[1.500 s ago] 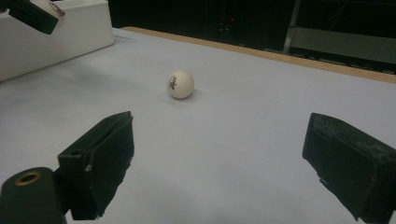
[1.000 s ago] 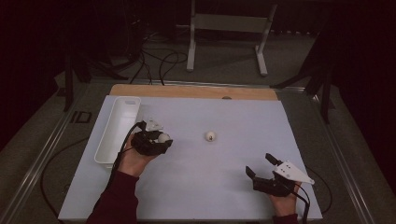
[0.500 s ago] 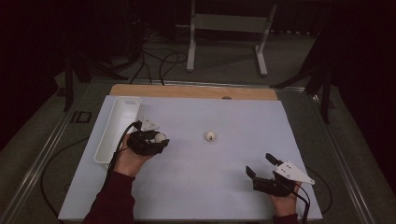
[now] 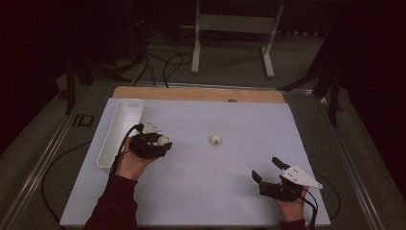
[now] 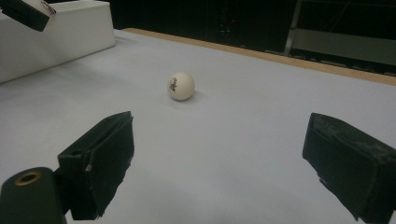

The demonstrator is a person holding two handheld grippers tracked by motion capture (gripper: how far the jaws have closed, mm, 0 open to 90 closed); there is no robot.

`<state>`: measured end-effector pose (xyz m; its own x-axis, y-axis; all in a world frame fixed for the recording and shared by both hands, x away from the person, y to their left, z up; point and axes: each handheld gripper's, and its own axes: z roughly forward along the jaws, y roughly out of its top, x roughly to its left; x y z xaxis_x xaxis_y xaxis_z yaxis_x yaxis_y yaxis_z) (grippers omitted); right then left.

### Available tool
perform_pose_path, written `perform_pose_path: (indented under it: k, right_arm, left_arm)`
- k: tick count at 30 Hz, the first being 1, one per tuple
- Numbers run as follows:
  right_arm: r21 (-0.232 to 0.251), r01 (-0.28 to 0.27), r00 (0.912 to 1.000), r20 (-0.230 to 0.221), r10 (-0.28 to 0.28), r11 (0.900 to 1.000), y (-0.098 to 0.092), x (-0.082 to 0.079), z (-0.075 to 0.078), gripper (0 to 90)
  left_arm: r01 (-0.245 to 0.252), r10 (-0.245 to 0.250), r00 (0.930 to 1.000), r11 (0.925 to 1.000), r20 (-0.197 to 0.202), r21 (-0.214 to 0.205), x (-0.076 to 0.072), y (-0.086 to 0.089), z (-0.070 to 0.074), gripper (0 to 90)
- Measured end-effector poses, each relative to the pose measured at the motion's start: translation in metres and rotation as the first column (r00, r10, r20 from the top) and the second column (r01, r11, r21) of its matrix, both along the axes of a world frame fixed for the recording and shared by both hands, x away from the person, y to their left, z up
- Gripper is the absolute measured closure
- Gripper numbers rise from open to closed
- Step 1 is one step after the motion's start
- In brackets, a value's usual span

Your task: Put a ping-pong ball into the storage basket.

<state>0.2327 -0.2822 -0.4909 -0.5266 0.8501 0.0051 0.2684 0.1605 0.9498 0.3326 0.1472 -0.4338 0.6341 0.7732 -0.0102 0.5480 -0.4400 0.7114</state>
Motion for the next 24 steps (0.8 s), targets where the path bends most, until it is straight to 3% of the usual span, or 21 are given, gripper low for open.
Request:
perform_pose_path:
  k: [24]
  right_arm:
    - [-0.008, -0.005, 1.0, 0.0, 0.005, 1.0, -0.001, 0.001, 0.0, 8.8]
  left_arm:
    - [-0.023, 0.023, 0.9994, 0.9997, 0.024, 0.004, -0.001, 0.016, 0.003, 51.3]
